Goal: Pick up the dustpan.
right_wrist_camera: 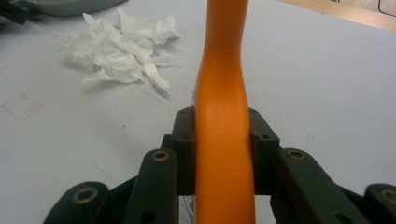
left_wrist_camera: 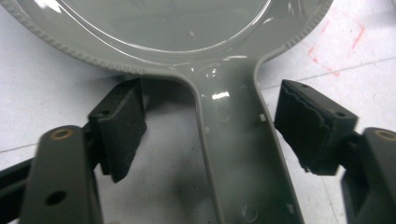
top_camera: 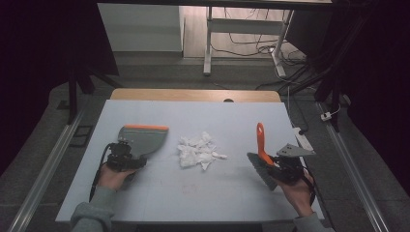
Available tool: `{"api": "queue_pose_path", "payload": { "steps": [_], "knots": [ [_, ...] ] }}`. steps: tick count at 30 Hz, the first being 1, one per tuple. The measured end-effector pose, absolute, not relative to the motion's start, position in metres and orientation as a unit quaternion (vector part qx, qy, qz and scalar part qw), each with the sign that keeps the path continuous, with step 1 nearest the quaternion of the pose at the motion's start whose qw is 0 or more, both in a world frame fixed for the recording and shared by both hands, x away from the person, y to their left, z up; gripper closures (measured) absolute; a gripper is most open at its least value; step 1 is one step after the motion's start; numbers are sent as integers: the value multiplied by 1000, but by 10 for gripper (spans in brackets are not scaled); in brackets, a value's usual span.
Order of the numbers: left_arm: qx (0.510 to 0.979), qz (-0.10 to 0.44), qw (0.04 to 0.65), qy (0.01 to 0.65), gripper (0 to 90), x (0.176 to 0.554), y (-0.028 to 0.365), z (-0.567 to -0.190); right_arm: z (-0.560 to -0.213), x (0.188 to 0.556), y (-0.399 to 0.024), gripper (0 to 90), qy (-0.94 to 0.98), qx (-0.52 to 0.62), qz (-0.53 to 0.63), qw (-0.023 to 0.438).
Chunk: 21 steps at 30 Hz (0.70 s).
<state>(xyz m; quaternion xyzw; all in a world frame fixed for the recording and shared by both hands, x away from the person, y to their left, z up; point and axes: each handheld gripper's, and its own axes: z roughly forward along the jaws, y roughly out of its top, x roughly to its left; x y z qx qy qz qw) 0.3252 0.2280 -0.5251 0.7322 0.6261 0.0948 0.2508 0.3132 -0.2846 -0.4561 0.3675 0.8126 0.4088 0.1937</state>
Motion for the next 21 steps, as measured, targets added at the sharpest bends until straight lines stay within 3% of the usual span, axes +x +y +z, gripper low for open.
{"api": "queue_pose_path", "payload": {
  "steps": [15, 21],
  "knots": [
    [724, 93, 270, 628, 425, 328, 232, -528, -456, 312, -283, 699, 815, 366, 401, 203],
    [724, 94, 282, 623, 559, 327, 236, -527, -457, 312, -284, 699, 815, 368, 400, 204]
  ]
}}
